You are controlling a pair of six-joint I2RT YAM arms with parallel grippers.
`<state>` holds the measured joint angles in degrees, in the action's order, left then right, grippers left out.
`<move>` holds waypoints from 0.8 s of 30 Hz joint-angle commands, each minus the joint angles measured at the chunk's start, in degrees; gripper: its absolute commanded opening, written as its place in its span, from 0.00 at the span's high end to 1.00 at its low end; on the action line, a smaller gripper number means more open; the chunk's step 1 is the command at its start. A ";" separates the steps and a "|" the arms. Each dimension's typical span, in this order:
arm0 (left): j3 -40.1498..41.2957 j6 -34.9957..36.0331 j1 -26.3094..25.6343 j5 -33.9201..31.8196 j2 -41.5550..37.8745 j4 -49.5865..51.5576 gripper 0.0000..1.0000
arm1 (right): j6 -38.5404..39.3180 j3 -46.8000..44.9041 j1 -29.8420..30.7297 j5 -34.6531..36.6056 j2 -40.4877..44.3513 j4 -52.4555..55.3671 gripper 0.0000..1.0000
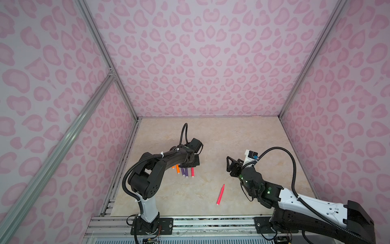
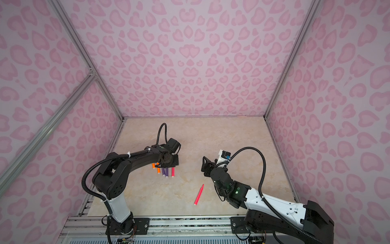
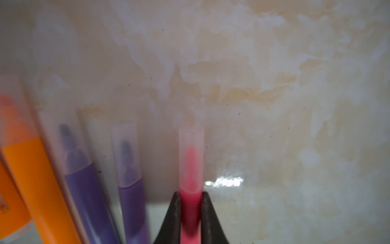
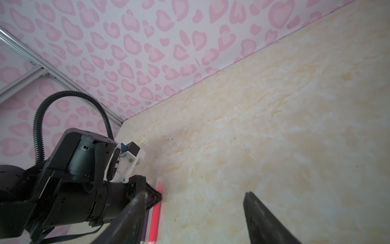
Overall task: Insert pens into pen caps
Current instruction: Place the pen at the center of the table.
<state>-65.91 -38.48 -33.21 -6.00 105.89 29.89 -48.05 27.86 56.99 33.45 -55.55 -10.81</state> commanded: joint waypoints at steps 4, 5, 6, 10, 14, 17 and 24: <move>-2.61 -0.65 0.14 -2.78 2.13 4.56 0.97 | -0.20 -0.35 0.02 1.31 0.39 0.09 0.26; -2.85 -0.61 0.16 -3.60 2.15 5.04 0.97 | -0.20 -0.42 0.02 1.48 0.44 0.09 0.26; -3.07 -0.37 0.17 -4.05 2.13 5.37 0.95 | -0.19 -0.43 0.00 1.48 0.41 0.00 0.26; -2.99 -0.04 0.15 -3.96 1.61 5.23 0.79 | -0.03 -0.51 -0.02 1.33 0.43 -0.09 0.26; -3.10 0.84 0.05 -3.43 1.34 4.93 0.69 | 0.06 -0.45 -0.02 1.26 0.58 -0.05 0.26; -3.01 1.63 0.11 -2.21 1.03 4.45 0.65 | 0.20 -0.52 0.02 1.18 0.82 -0.09 0.26; -1.74 2.91 -0.16 -1.35 -2.17 2.68 0.59 | 0.41 -0.83 -0.09 1.43 1.41 0.00 0.26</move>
<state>-68.01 -36.67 -33.28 -7.46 105.25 32.97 -47.94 27.55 56.95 33.63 -54.30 -10.81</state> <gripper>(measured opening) 0.417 0.740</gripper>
